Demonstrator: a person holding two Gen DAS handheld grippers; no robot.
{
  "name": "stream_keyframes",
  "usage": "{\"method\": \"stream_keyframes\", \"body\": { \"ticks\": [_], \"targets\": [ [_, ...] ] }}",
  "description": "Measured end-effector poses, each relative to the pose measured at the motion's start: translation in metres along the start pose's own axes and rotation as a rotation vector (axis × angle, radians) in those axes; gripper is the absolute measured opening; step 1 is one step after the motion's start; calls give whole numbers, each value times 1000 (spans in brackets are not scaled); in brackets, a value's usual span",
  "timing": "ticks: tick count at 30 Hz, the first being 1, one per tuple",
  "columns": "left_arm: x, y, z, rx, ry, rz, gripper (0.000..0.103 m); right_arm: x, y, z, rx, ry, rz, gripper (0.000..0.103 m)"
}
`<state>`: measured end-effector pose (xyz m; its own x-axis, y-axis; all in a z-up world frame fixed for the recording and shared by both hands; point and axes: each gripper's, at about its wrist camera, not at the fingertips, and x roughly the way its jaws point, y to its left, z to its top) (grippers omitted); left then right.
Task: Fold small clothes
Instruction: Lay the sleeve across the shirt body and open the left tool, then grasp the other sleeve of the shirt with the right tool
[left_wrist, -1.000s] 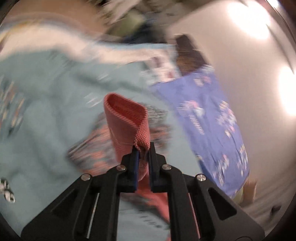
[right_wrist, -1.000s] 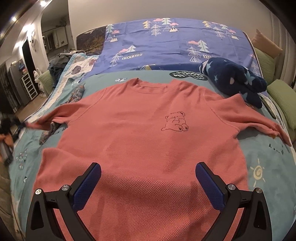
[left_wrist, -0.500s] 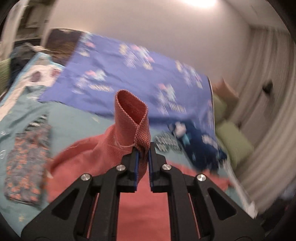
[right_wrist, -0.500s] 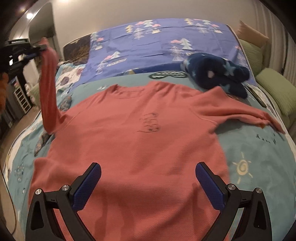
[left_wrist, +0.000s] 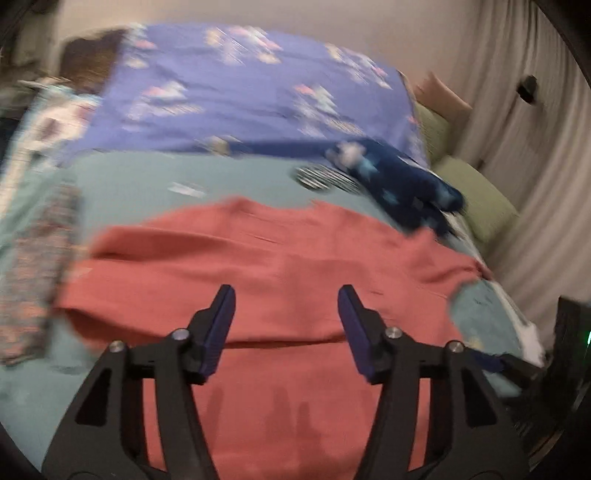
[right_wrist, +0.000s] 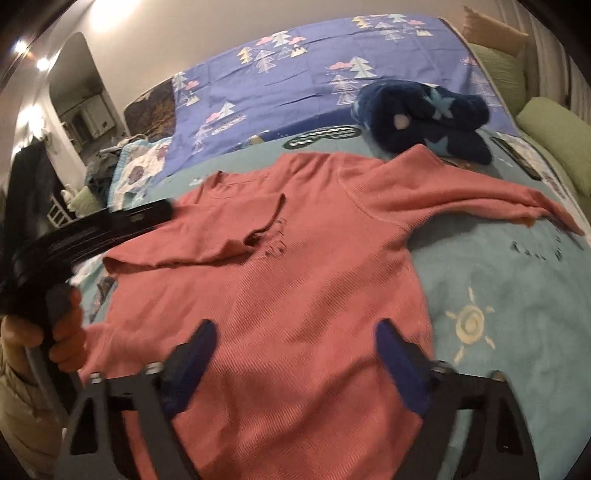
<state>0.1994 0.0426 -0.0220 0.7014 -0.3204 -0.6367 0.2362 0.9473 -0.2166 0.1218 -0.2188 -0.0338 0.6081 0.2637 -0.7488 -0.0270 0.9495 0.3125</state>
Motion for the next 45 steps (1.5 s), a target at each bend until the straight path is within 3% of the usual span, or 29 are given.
{"method": "stream_keyframes", "body": {
  "ticks": [3,7,13,18,19,20,21,23,26,30,34,39,43,45],
  "targets": [
    [-11,38,-6,-41,-25,108,65,11,3,17,20,28,107,61],
    [-13,94,-24,-145,-5,264,65,40,6,38,71,102,236,58],
    [0,129,-40,-235,57,269,66,95,5,56,223,252,358,60],
    [23,131,-38,-283,107,210,66,127,-1,75,337,255,390,61],
    [26,131,-39,-287,110,205,66,129,1,79,340,251,382,60],
    [29,129,-38,-286,113,210,66,131,3,83,332,245,360,40],
    [34,125,-37,-276,116,225,66,131,6,90,296,240,316,4],
    [38,121,-34,-253,117,243,66,121,7,96,293,190,296,4],
    [38,113,-35,-212,110,251,66,76,6,106,236,33,315,4],
    [38,104,-37,-177,113,242,66,37,-17,114,166,-94,193,4],
    [40,104,-41,-172,120,255,66,54,-48,105,196,-2,130,5],
    [38,124,-42,-266,119,276,63,77,-70,80,226,73,84,6],
    [28,120,-45,-247,82,231,32,69,-79,76,265,48,95,6],
    [22,112,-47,-207,60,239,30,59,-80,79,245,7,54,6]
  ]
}}
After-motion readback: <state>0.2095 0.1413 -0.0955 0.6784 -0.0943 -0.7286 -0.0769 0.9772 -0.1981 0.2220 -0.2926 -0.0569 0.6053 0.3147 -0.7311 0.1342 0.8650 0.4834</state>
